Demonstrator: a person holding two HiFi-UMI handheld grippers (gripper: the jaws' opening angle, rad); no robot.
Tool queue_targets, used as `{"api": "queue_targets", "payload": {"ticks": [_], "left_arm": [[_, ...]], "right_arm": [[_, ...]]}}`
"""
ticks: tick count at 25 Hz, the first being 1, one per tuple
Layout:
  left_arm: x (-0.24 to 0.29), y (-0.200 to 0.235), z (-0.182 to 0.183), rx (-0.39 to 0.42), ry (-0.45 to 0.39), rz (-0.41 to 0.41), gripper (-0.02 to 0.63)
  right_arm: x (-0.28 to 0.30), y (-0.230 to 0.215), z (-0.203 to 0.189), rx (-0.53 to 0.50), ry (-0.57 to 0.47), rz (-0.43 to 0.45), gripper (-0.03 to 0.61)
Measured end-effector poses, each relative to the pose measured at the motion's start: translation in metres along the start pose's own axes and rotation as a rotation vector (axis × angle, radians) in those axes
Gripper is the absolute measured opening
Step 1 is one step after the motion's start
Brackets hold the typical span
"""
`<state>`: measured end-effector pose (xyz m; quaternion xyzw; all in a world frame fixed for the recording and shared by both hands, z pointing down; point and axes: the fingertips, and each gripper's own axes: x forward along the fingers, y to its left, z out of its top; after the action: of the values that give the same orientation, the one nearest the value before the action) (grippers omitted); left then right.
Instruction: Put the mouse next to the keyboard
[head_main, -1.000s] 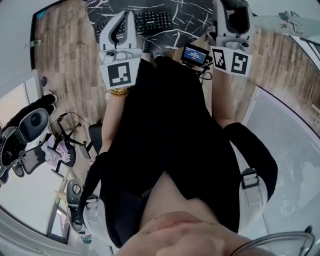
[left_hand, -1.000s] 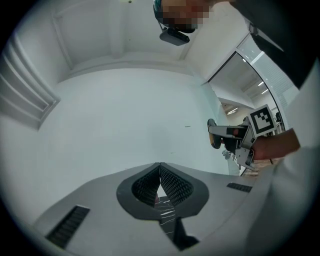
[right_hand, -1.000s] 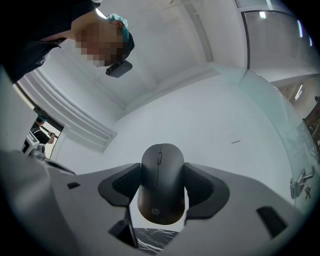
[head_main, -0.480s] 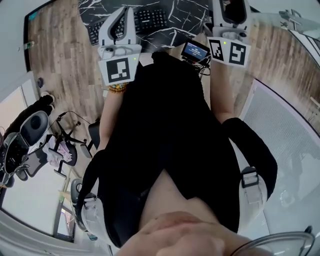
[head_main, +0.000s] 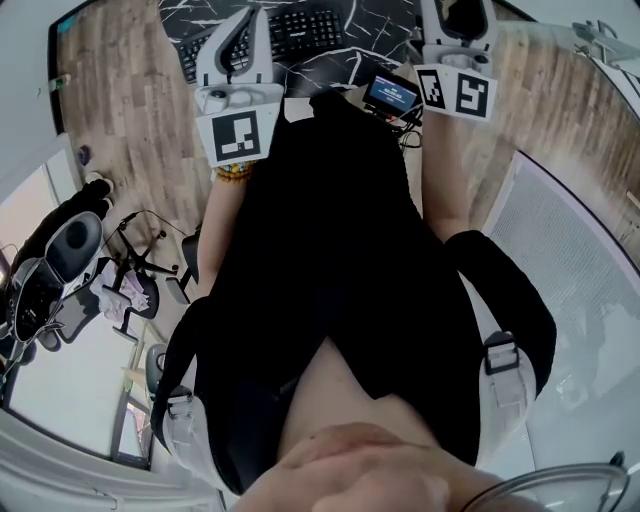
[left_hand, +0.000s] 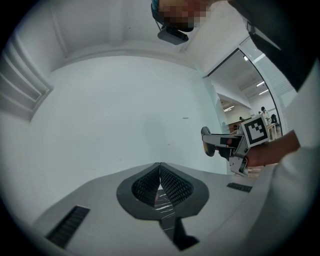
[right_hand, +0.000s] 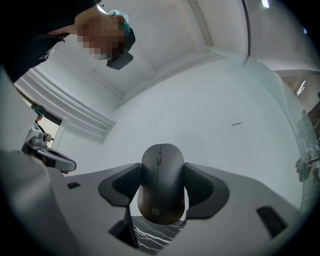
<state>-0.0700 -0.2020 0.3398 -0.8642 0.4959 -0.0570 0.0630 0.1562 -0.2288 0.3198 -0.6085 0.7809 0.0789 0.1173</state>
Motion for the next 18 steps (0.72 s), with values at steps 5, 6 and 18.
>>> {"api": "queue_targets", "payload": {"ticks": [5,6,18], "left_arm": [[0.002,0.0,-0.005,0.007,0.016,-0.004,0.014],[0.003,0.0,-0.006,0.01,0.017,-0.004,0.014],[0.005,-0.007,-0.01,0.029,0.03,-0.019,0.014]], "right_arm": [[-0.002,-0.002,-0.023,-0.003,0.038,0.009,0.284],[-0.003,-0.002,-0.029,-0.001,0.047,0.013,0.284],[-0.011,-0.008,-0.092,0.056,0.138,0.061,0.284]]}}
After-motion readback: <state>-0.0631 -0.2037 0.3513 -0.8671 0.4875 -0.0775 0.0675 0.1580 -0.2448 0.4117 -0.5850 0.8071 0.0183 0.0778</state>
